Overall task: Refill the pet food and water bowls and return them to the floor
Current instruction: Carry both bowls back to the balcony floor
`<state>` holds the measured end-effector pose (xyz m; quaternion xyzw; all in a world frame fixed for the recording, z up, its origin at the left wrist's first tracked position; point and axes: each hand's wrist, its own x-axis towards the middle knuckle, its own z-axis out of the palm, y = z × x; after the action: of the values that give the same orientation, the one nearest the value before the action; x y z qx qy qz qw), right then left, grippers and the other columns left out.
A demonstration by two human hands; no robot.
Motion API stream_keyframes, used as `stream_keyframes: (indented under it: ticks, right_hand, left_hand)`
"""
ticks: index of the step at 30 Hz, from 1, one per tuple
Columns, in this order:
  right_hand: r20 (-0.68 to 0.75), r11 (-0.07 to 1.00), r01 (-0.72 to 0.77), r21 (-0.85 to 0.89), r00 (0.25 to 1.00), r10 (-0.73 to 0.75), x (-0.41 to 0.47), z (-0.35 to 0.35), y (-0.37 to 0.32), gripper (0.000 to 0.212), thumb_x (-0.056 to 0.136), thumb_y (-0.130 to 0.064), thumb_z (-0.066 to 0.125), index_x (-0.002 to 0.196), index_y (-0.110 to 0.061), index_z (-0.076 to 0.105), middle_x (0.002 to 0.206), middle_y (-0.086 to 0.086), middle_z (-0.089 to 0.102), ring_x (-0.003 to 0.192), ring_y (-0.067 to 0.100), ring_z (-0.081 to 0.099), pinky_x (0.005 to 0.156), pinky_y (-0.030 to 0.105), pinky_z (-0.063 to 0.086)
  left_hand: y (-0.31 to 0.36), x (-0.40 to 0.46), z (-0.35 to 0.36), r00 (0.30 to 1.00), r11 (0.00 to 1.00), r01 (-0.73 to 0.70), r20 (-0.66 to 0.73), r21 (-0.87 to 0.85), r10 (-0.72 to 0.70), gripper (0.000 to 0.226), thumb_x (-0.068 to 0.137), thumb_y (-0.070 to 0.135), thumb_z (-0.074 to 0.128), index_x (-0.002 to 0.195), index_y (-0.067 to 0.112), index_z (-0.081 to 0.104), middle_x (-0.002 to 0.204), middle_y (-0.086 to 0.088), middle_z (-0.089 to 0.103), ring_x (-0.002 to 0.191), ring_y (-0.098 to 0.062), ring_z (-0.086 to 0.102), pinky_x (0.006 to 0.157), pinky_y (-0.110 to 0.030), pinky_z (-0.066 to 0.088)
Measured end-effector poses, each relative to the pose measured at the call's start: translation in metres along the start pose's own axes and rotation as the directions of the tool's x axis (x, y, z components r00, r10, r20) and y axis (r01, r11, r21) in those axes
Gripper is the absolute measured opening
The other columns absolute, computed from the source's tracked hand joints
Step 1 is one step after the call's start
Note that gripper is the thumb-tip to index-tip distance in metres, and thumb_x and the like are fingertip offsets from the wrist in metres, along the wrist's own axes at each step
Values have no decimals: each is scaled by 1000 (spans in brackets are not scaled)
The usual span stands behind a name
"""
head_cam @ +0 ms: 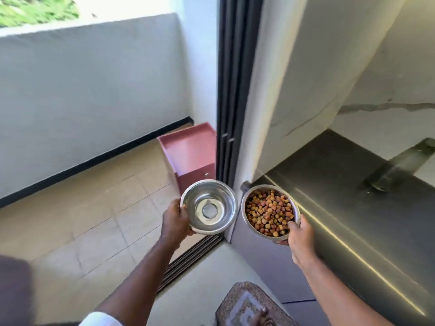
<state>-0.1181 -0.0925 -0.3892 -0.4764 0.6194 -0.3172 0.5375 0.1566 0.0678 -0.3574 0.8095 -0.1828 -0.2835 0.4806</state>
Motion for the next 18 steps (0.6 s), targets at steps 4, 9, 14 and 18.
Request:
stream_keyframes:
  ticks: [4, 9, 14, 18]
  right_hand:
    - [121, 998, 26, -58, 993, -19, -13, 70, 6, 30, 96, -8, 46, 107, -30, 63, 111, 11, 69, 98, 32, 69, 59, 61, 62]
    - [251, 986, 50, -160, 968, -9, -23, 159, 11, 34, 92, -8, 47, 104, -36, 62, 109, 4, 67, 102, 31, 68, 69, 59, 63]
    - [304, 970, 46, -240, 952, 30, -7, 250, 28, 32, 81, -13, 52, 97, -38, 64, 98, 3, 71, 93, 32, 71, 73, 62, 62]
    - [359, 950, 58, -306, 931, 59, 21, 318, 51, 33, 84, -6, 56, 91, -37, 62, 94, 3, 72, 90, 31, 71, 74, 62, 61]
  left_hand:
    - [-31, 8, -60, 993, 1000, 21, -113, -10, -22, 21, 104, 7, 41, 116, 8, 59, 86, -23, 69, 40, -22, 61, 35, -30, 49]
    - [-81, 22, -116, 965, 995, 101, -243, -21, -103, 18, 105, 8, 40, 112, 6, 57, 86, -22, 68, 37, -21, 61, 33, -29, 47]
    - [-136, 50, -156, 906, 972, 208, -352, -110, -233, 19, 107, 12, 41, 119, 9, 56, 82, -14, 66, 33, -16, 57, 34, -28, 46]
    - [-181, 86, -178, 851, 956, 250, -435, -154, -293, 19, 108, 16, 43, 120, 12, 57, 84, -11, 67, 34, -18, 58, 37, -32, 49]
